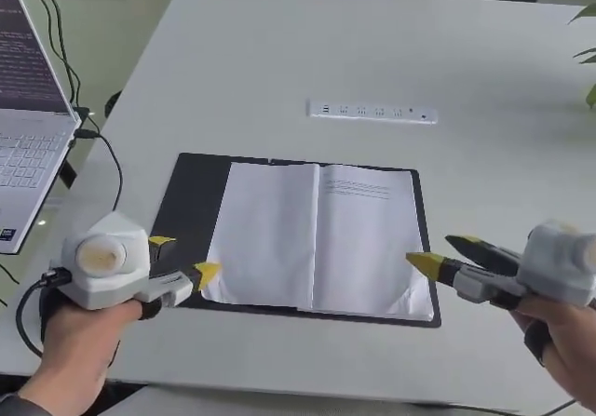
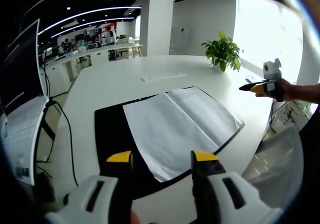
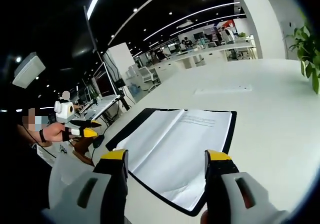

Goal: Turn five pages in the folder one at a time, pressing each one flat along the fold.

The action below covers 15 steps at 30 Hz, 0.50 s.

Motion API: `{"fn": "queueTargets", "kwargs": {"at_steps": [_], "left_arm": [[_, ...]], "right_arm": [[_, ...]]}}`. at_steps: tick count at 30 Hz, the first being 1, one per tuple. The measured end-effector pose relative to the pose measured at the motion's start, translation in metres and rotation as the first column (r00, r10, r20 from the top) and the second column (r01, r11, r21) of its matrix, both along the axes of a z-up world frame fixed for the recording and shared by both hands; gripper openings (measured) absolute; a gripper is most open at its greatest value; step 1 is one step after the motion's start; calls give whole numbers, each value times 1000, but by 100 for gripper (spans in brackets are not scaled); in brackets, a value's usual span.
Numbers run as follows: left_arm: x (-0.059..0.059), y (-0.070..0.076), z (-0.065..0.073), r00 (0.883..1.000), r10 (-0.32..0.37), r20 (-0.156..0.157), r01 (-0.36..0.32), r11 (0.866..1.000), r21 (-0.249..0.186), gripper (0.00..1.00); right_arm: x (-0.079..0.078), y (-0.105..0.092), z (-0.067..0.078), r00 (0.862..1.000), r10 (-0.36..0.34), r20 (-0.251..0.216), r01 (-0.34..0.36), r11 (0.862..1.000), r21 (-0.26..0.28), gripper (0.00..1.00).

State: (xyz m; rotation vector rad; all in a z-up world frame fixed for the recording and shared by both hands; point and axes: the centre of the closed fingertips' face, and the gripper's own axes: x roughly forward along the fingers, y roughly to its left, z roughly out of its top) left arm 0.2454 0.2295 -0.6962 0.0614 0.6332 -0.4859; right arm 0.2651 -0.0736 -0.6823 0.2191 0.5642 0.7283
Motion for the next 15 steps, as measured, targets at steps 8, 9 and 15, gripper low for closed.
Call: {"fn": "queueTargets", "kwargs": {"at_steps": [8, 9, 15], "left_arm": [[-10, 2, -5, 1000, 17, -11, -18, 1000, -11, 51], [-11, 3, -5, 1000, 20, -10, -20, 1000, -14, 51], [-16, 3, -3, 1000, 31, -4, -31, 999, -35, 57]], "right_arm": [[-12, -5, -12, 1000, 10, -8, -11, 999, -44, 67], [-14, -5, -12, 1000, 10, -9, -10, 999, -47, 68], [-23, -6, -14, 1000, 4, -16, -5, 998, -58, 75]]}}
